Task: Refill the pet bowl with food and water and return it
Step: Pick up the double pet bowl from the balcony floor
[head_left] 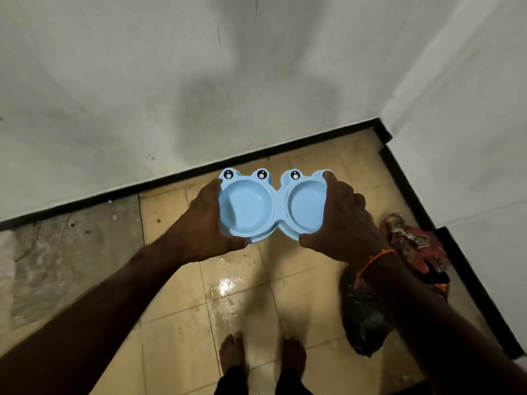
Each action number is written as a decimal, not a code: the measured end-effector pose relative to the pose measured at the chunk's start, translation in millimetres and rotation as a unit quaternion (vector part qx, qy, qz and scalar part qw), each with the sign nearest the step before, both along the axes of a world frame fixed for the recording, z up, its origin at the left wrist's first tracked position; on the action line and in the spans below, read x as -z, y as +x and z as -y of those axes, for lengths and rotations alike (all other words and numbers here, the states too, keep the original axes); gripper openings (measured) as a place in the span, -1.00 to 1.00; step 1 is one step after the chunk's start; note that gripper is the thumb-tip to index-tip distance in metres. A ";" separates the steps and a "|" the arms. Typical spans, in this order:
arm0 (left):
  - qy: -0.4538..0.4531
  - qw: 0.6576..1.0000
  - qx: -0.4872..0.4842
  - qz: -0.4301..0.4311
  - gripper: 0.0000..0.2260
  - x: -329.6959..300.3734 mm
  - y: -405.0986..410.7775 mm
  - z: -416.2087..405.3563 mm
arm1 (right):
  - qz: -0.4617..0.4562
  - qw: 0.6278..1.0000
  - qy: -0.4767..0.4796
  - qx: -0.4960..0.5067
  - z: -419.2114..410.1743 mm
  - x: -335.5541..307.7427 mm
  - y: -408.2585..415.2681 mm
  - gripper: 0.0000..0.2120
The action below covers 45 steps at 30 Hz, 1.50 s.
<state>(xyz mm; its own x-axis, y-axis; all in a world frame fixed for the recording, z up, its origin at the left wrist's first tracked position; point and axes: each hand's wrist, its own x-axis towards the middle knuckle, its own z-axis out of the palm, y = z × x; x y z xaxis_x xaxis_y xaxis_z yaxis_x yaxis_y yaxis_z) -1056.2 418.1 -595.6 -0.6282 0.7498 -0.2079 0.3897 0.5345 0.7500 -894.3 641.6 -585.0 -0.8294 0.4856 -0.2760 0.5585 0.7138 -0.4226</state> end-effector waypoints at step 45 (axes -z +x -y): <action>0.201 0.799 0.538 0.177 -0.87 -419.2 416.5 -231.0 | -0.512 0.413 0.137 0.741 208.2 -397.8 433.3 -0.72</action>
<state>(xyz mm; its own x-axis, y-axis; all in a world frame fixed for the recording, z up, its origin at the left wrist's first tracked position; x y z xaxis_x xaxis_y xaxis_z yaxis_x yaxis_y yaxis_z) -639.7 649.1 -176.4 0.4705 0.8671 0.1634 0.1865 -0.2787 0.9421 -461.0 433.3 -187.1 0.8201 0.5660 0.0844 0.0966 0.0085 -0.9953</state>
